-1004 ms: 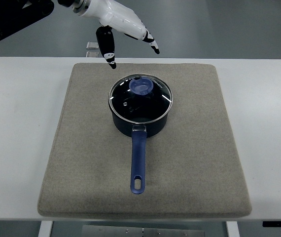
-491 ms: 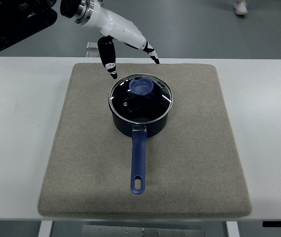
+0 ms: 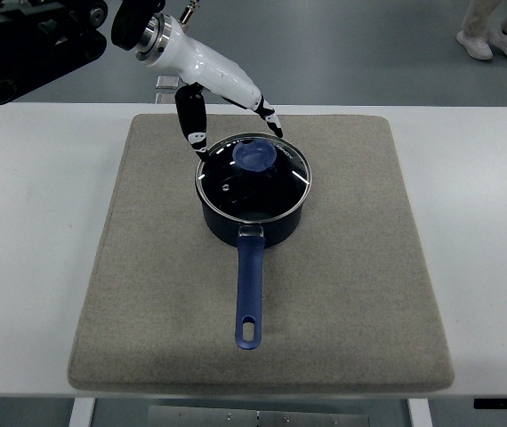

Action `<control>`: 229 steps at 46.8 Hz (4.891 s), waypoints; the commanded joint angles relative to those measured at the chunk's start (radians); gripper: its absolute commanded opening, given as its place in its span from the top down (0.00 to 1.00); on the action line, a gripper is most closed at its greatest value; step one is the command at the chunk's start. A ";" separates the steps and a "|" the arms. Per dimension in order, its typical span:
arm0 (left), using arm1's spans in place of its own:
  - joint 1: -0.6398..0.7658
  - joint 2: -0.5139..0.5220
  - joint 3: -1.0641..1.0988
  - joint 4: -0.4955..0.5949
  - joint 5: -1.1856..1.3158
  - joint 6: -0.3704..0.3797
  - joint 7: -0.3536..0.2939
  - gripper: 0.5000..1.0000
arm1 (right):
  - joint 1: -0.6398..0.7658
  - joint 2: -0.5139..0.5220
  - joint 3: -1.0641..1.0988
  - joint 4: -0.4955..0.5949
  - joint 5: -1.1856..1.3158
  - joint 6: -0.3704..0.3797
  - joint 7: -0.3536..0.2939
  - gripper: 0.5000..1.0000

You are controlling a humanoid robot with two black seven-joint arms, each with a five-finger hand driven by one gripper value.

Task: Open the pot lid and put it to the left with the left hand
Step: 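Lower the left hand onto the lid and position fingers around the blue knob, then close the left hand fingers around the blue lid knob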

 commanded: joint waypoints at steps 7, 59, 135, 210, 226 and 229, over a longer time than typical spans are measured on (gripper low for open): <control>0.021 -0.036 0.001 0.010 0.004 0.009 0.000 0.10 | 0.000 0.000 0.000 -0.001 0.000 0.000 0.000 0.17; 0.055 -0.083 0.021 0.072 0.022 0.078 0.000 0.08 | 0.000 0.000 0.000 0.000 0.000 0.000 0.000 0.17; 0.055 -0.098 0.026 0.064 0.093 0.144 0.000 0.13 | 0.000 0.000 0.000 0.000 0.000 0.000 0.000 0.17; 0.070 -0.134 0.018 0.104 0.093 0.084 0.000 0.52 | 0.000 0.000 0.000 0.000 0.000 0.000 0.000 0.17; 0.071 -0.137 0.018 0.106 0.099 0.086 0.000 1.00 | 0.000 0.000 0.000 0.000 0.000 0.000 0.000 0.17; 0.071 -0.144 0.015 0.107 0.097 0.098 0.000 1.00 | 0.000 0.000 0.000 0.000 0.000 0.000 0.000 0.17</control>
